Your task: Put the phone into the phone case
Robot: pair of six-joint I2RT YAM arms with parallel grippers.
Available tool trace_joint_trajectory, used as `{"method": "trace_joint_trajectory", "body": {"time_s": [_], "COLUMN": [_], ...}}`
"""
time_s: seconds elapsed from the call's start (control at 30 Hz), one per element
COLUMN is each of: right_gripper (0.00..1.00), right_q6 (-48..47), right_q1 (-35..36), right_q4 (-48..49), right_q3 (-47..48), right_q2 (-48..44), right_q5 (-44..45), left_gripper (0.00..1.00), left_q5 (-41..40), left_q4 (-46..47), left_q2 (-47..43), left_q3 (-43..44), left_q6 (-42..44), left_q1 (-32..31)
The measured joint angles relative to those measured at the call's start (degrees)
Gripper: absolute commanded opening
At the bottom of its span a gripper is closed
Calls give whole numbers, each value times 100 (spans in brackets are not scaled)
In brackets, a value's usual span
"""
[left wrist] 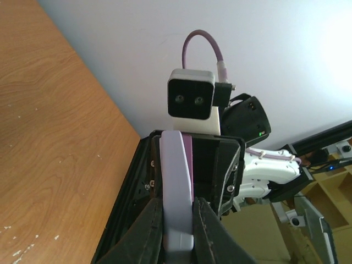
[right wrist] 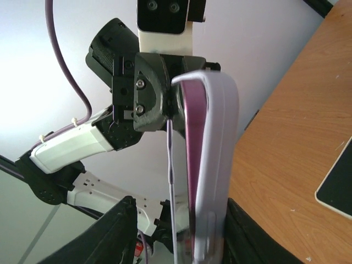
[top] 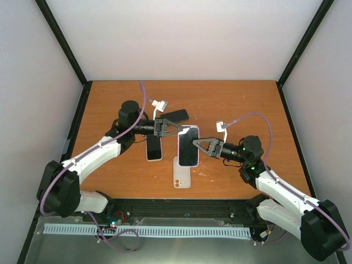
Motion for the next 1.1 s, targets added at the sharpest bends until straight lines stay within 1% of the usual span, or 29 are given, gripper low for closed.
{"method": "trace_joint_trajectory", "body": {"time_s": [0.2,0.33,0.4,0.43,0.47,0.57,0.67,0.73,0.77,0.87,0.93,0.97,1.0,1.03,1.07,1.1], "right_gripper": [43,51,51,49,44,25,10,3,3,3,7,12,20,30,34,35], "right_q6": [-28,-146,-240,-271,-308,-400,-498,-605,-656,-868,-1045,-1130,-1204,-1270,-1331,-1386], "right_q1": [2,2,2,2,2,0,0,2,2,2,0,0,0,0,2,2], "right_q4": [-413,-767,-973,-1045,-1143,-1329,-1471,-1530,-1554,-1659,-1838,-1945,-2037,-2118,-2205,-2312], "right_q3": [212,398,501,535,581,678,713,737,750,785,868,916,962,999,1036,1078], "right_q2": [9,-37,-114,-138,-157,-160,-157,-160,-160,-160,-160,-160,-160,-160,-160,-157], "right_q5": [118,229,291,306,310,350,402,382,378,382,369,365,354,345,345,348], "left_gripper": [0,0,0,0,0,0,1,1,1,1,1,1,1,1,1,1], "left_q5": [216,361,442,490,529,636,715,713,708,651,643,643,643,643,645,645], "left_q4": [-424,-844,-968,-1014,-1062,-1246,-1412,-1633,-1727,-1982,-2076,-2100,-2122,-2144,-2159,-2175], "left_q2": [116,162,175,184,192,197,201,216,225,236,236,236,236,236,236,236], "left_q3": [168,332,367,378,400,470,542,597,629,710,726,730,734,741,748,758], "left_q6": [595,1071,1252,1335,1414,1668,1858,1976,2028,2216,2328,2358,2389,2422,2444,2461], "left_q1": [0,0,0,0,0,0,0,13,17,15,15,17,17,17,17,15]}}
